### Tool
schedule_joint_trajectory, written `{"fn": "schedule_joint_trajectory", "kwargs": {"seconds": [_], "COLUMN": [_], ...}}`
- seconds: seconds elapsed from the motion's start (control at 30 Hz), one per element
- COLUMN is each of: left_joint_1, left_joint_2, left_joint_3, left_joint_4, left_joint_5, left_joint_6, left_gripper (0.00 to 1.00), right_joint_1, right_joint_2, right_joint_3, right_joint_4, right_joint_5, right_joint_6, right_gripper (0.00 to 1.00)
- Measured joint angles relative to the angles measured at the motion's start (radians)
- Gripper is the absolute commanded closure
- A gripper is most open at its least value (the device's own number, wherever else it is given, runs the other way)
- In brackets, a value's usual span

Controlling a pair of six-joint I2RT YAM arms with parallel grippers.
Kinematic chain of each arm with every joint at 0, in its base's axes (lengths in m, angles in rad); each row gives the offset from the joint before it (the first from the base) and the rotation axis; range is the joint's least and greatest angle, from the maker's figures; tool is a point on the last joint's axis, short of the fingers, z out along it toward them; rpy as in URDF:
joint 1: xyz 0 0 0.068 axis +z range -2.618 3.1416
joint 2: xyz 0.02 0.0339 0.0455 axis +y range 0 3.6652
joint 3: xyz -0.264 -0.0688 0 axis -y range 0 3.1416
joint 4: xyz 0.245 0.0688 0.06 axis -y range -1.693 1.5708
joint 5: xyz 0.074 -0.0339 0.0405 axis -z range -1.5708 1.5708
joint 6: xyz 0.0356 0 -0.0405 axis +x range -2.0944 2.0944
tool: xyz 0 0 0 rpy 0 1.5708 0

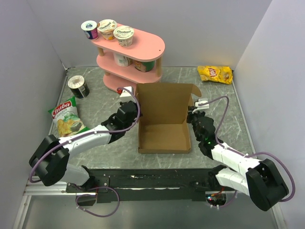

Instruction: Fold the paper box

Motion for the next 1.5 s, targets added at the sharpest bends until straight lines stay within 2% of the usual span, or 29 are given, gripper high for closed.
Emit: {"fn": "schedule_joint_trajectory", "kwargs": {"seconds": [0.57, 1.0, 1.33, 1.43, 1.5], "left_joint_1": [-0.053, -0.15, -0.159, -0.164, -0.171], "left_joint_2": [0.029, -0.007, 0.06, 0.066, 0.06], "left_joint_3": [-0.049, -0.202, -0.165, -0.188, -0.214], "left_joint_4": [0.109, 0.338, 0.247, 0.294, 0.332], "left_joint_5": [-0.119, -0.23, -0.24, -0.249, -0.252], "left_joint_6": [-0.103, -0.134, -0.206, -0.209, -0.207], "left_gripper": [0.94, 0.96, 0.95, 0.94, 0.94], "right_joint_1": [0.123, 0.222, 0.256, 0.274, 0.283], "right_joint_2": [0.067, -0.031, -0.016, -0.018, -0.022], "right_joint_3": [0.07, -0.058, -0.081, -0.083, -0.087], "right_joint_4": [-0.05, 0.013, -0.022, -0.019, -0.019], "right_joint_5": [0.279, 0.416, 0.478, 0.503, 0.52], "right_joint_6": [0.055, 0.138, 0.177, 0.184, 0.191], "right_gripper": [1.0, 1.0, 1.0, 0.96, 0.84]}}
